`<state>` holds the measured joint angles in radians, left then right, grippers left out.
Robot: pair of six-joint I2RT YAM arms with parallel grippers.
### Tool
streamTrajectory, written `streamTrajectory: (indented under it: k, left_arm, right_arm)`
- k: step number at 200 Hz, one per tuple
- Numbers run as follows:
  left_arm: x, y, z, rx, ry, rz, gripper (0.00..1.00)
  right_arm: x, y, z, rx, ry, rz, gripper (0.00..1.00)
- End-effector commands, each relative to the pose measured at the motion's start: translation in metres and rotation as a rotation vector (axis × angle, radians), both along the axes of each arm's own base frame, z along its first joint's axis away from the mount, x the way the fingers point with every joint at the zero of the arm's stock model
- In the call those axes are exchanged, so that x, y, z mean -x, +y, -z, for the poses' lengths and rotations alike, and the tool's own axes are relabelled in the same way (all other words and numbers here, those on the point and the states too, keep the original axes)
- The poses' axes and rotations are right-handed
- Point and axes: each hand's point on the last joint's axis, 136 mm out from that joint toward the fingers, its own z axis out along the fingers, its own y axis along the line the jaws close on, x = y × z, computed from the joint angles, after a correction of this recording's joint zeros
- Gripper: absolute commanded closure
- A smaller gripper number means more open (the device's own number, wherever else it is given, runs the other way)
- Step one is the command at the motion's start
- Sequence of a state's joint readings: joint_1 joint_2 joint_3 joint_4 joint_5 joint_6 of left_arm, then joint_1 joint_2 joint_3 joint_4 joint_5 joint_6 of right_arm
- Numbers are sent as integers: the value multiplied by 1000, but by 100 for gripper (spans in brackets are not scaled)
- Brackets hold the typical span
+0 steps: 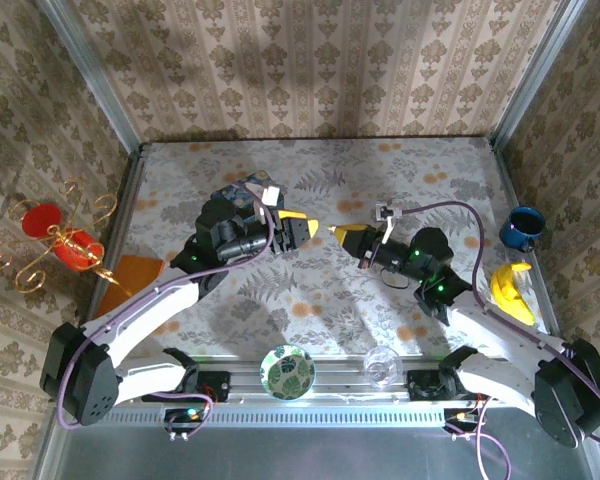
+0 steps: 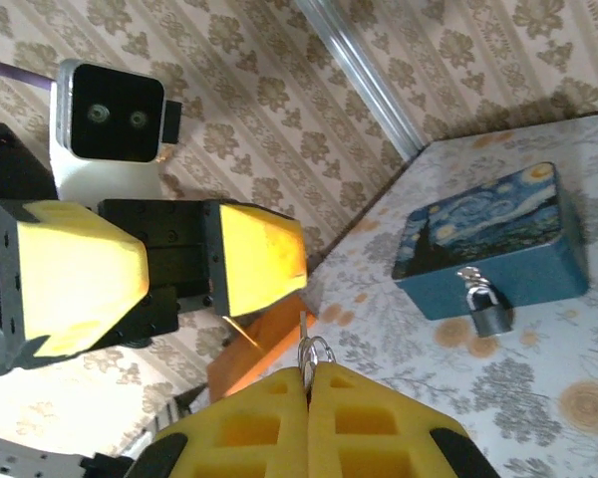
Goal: Unlock a padlock with a key
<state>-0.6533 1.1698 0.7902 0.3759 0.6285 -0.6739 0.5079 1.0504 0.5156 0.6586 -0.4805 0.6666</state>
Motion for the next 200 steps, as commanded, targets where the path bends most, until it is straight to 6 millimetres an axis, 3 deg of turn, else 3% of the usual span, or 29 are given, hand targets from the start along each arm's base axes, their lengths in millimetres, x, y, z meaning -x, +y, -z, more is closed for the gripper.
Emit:
streamTrajectory:
  k: [1,66,200]
  left_arm:
    - [11,-5,-27,62,-78,71,31]
    - [14,-3,-30,81,-84,90,43]
    - [16,-10,-41,149,-77,157,69]
  right_arm:
    - [9,9,-37,-104,-69,-91,100]
    - [10,14,-55,-162,-90,-134,100]
    - [9,18,-61,-189,-90,-154,100]
